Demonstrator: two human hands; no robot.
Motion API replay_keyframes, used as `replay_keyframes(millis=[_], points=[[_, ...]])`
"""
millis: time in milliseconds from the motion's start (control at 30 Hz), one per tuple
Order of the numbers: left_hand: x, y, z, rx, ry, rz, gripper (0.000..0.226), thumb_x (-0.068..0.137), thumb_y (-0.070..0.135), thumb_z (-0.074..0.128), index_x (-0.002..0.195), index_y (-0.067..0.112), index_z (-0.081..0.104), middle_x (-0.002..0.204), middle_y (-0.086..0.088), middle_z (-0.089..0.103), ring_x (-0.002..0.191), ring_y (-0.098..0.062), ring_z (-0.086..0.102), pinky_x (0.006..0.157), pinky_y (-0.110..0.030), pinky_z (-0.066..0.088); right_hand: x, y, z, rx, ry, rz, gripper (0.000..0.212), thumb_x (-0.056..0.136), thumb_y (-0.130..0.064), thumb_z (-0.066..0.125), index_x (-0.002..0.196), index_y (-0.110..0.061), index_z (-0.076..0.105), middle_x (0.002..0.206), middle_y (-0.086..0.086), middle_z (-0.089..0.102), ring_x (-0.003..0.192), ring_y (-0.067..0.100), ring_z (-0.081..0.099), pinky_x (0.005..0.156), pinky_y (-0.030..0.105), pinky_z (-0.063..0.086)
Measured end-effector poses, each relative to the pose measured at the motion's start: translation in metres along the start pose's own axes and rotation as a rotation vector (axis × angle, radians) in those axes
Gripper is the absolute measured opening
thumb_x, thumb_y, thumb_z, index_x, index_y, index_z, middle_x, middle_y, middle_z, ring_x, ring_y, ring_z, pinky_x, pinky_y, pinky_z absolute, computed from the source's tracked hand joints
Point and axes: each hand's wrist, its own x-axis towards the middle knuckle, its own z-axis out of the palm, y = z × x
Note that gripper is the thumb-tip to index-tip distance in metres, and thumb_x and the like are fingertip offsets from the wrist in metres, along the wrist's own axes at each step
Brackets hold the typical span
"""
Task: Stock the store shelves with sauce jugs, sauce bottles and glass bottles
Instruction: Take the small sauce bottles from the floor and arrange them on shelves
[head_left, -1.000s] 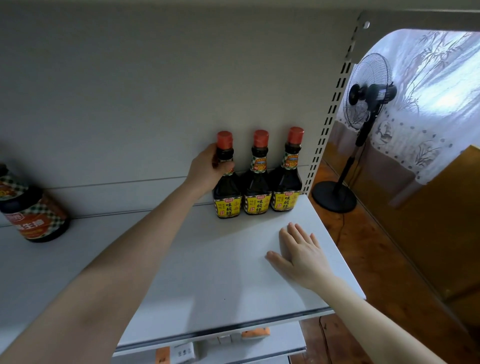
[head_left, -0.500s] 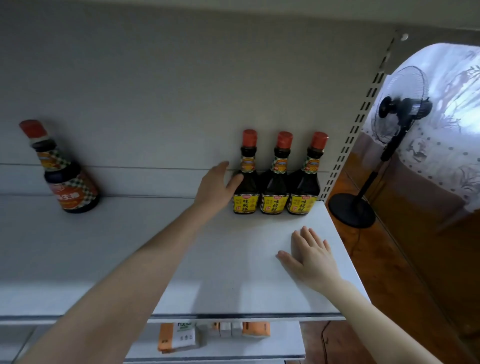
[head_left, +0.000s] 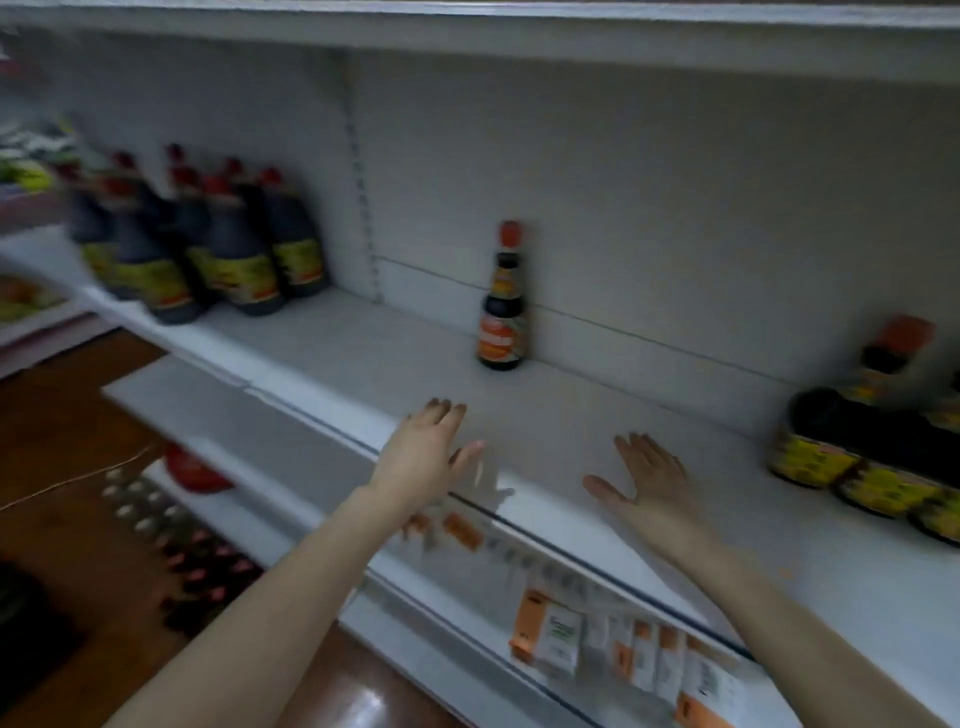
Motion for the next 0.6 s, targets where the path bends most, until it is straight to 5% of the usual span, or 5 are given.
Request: replay_keyframes(millis=[167,600], points=[[-0.086,-0.133,-0.035,0.033,0.055,-0.204,0.072,0.091,0.059,0.031,0.143,0.011,0.030,0.150,-0.008,0.031,0.141,-0.021,0.022,0.114,-0.039,0.020,0.018,-0.145,0.054,0.012,-0.002,-0.250,0.098,0.075,-0.081,0.024,0.142,-0.011,0.031,0.152,0.011,0.027,0.141,0.024,0.021,0.114,0.036,0.016],[-0.276,-0.382,-0.057,-0.032,0.004,-0.757,0.067,0.092,0.055,0.035,0.147,0.017,0.022,0.154,-0.006,0.022,0.144,-0.020,0.014,0.117,-0.040,0.014,0.042,-0.395,0.219,-0.033,-0.271,-0.526,0.073,0.088,-0.053,0.049,0.142,-0.008,0.029,0.152,0.011,0.027,0.141,0.022,0.022,0.116,0.034,0.016]])
